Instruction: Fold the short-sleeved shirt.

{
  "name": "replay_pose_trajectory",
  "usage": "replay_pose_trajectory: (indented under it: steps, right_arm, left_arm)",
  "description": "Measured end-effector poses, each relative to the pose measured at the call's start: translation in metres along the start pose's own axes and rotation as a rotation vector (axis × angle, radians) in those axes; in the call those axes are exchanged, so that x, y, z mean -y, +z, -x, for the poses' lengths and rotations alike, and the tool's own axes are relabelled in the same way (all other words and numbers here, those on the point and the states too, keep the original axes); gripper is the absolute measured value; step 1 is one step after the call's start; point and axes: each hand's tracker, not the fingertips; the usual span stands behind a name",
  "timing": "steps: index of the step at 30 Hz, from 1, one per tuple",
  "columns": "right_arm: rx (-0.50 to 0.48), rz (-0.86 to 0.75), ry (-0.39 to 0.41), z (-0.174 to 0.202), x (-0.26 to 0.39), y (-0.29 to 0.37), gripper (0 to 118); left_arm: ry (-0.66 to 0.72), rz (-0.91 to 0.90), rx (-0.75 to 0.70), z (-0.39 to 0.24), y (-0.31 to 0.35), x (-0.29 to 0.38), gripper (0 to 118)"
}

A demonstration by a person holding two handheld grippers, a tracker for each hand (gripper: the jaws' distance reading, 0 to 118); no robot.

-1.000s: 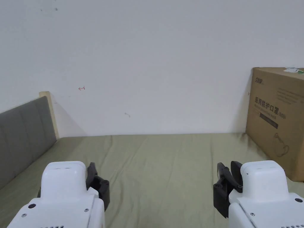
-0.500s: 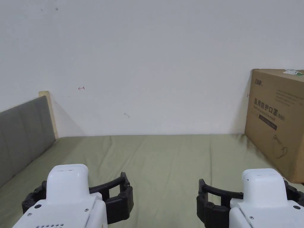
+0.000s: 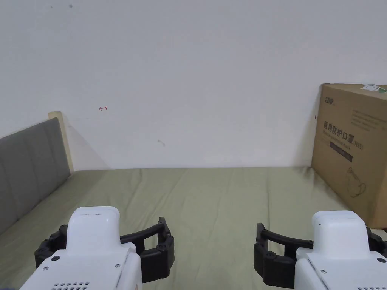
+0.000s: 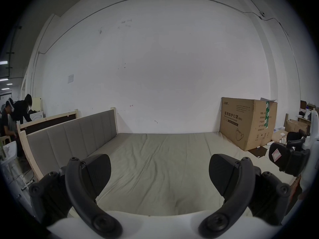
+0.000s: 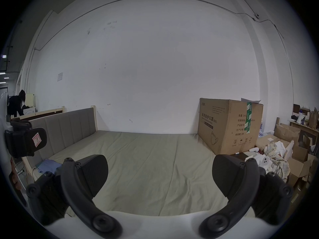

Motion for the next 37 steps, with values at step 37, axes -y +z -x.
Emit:
replay_pose_trajectory:
  steps: [37]
  right_arm:
    - [0.026,0.031,-0.009,-0.024,0.006,-0.012,118]
  left_arm:
    - [-0.042,0.123,0.03,-0.02,-0.004,0.0,115]
